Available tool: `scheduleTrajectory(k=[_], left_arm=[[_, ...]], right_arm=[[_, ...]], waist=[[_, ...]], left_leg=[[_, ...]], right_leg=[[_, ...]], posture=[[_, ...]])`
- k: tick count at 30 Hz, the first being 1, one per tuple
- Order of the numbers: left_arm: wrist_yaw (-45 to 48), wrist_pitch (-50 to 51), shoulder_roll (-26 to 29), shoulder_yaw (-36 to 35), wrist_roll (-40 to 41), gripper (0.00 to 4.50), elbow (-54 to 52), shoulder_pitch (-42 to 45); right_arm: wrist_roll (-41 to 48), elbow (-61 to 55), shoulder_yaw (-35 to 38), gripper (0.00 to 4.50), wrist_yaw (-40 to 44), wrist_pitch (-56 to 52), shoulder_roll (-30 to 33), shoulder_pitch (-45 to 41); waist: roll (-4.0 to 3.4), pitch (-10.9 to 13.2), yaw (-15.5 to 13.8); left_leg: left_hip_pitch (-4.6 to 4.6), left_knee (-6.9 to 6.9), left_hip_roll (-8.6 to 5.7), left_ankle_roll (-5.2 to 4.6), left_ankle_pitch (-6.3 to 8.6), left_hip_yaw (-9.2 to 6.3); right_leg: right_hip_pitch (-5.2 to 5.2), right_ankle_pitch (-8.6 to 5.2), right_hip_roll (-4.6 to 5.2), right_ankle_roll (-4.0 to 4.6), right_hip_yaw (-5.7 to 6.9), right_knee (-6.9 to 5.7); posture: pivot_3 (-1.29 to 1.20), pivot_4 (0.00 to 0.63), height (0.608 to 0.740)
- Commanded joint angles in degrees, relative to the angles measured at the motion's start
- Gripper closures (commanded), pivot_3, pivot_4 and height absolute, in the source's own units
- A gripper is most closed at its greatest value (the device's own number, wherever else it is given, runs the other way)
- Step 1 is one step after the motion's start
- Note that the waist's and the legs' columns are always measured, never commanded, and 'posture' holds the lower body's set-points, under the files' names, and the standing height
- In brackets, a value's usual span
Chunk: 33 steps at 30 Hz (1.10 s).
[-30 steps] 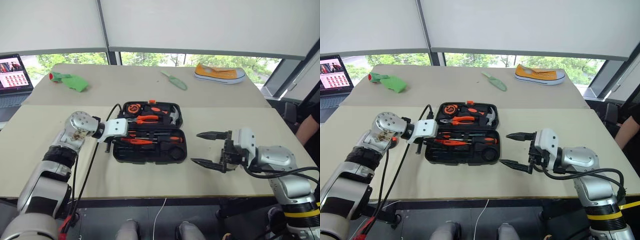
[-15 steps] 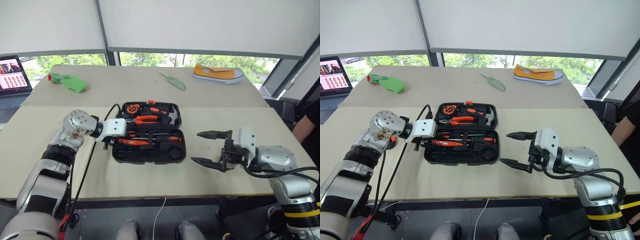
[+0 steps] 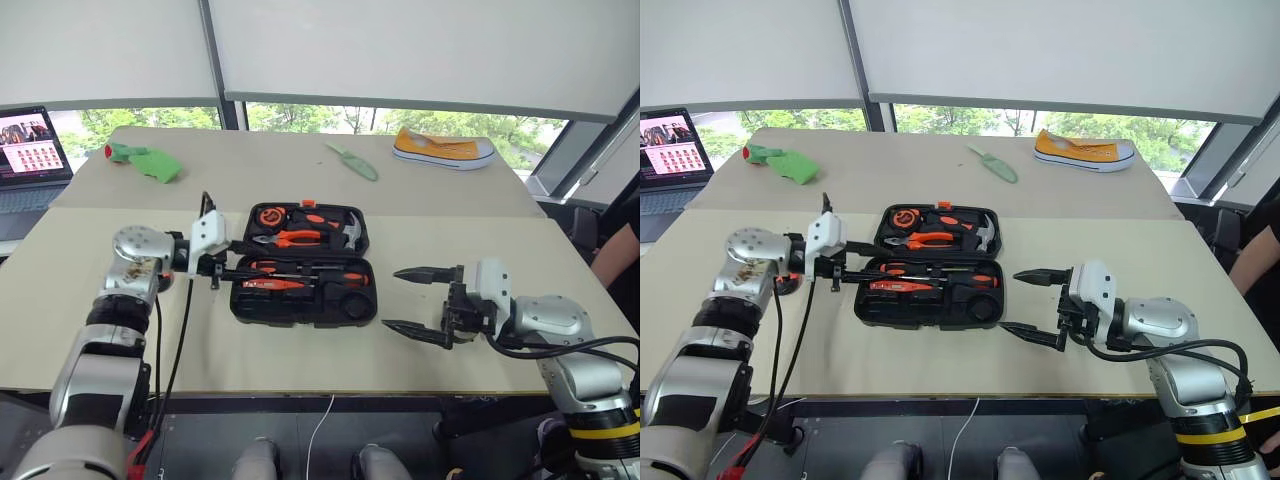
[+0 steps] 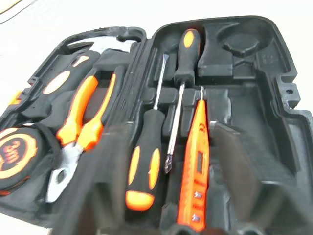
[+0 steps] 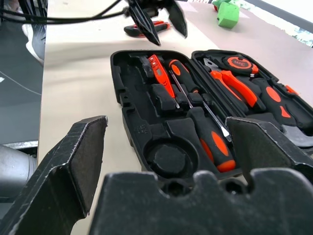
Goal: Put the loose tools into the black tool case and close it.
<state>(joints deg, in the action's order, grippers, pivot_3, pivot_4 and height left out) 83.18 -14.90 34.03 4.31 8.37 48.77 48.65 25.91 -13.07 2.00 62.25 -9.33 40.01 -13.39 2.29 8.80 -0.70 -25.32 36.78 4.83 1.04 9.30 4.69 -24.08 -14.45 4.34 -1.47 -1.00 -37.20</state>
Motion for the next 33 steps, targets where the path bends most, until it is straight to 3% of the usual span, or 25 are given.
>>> scheduleTrajectory(k=[1,3,7,12,21,24,26,33], left_arm=[[-0.1,-1.6,-0.6,-0.5,0.1,3.78,0.5,-1.2],[-1.7,-3.0,-0.8,0.0,-1.4,4.42,1.6,-1.9],[-6.6,-4.9,-1.5,1.7,-5.5,4.42,4.6,-1.6],[-6.0,-6.2,-1.6,3.8,-7.7,4.42,5.0,-1.9],[-7.8,5.6,-1.4,0.3,-3.8,4.42,0.8,-3.7],[-7.6,8.3,-0.8,-6.0,3.8,3.75,-7.3,-8.0],[-8.7,11.5,-0.4,-10.9,9.4,3.04,-14.3,-11.6],[-20.1,19.1,5.4,-29.1,17.2,0.54,-35.1,-37.4]], right_arm=[[1.2,-2.5,1.7,0.00,-0.7,-1.5,1.0,0.4],[1.4,-2.9,2.1,0.00,-0.9,-2.1,1.2,0.8],[2.6,-4.1,2.4,0.00,-1.1,-4.9,1.7,2.0],[2.9,-5.1,2.7,0.00,-1.2,-5.7,1.6,3.7],[2.3,-3.3,1.6,0.00,-0.1,-3.9,0.4,3.5],[2.2,-3.2,1.5,0.00,0.2,-3.3,-0.1,3.7],[2.5,-3.1,1.9,0.00,0.2,-3.0,-0.7,3.8],[2.1,-1.6,3.1,0.00,-0.5,2.8,-4.5,4.6]], waist=[[0.00,0.0,0.0],[0.00,0.0,0.1],[0.00,0.0,0.0],[-0.01,0.0,-0.1],[-0.05,-0.1,0.0],[-0.05,-0.1,0.3],[-0.03,-0.1,0.6],[-0.03,-0.1,1.9]], left_leg=[[0.00,0.00,0.00,0.00,0.00,0.00],[0.00,0.00,0.00,0.00,0.00,-0.01],[0.00,0.00,0.00,0.00,0.00,-0.02],[0.03,0.06,0.00,-0.01,0.00,-0.04],[0.11,0.09,-0.01,-0.23,-0.16,-0.06],[0.10,0.09,0.00,-0.23,-0.17,-0.07],[0.06,0.08,0.02,-0.24,-0.17,-0.06],[0.01,-0.11,0.04,-0.28,-0.10,-0.07]], right_leg=[[0.00,0.00,-0.01,0.00,0.00,0.00],[-0.01,0.00,-0.01,0.00,0.00,-0.01],[-0.01,0.00,-0.01,0.01,0.00,-0.02],[0.07,0.04,0.00,-0.02,0.00,-0.01],[0.16,0.15,0.00,-0.25,0.01,-0.01],[0.13,0.18,0.00,-0.27,0.00,-0.01],[0.05,0.33,-0.01,0.00,-0.04,-0.01],[-0.05,0.31,-0.02,-0.01,-0.03,0.02]], posture=[[0.00,0.150,0.740],[0.00,0.150,0.740],[0.00,0.150,0.740],[0.00,0.150,0.740],[0.00,0.150,0.740],[0.00,0.150,0.740],[0.00,0.150,0.740],[0.00,0.150,0.740]])
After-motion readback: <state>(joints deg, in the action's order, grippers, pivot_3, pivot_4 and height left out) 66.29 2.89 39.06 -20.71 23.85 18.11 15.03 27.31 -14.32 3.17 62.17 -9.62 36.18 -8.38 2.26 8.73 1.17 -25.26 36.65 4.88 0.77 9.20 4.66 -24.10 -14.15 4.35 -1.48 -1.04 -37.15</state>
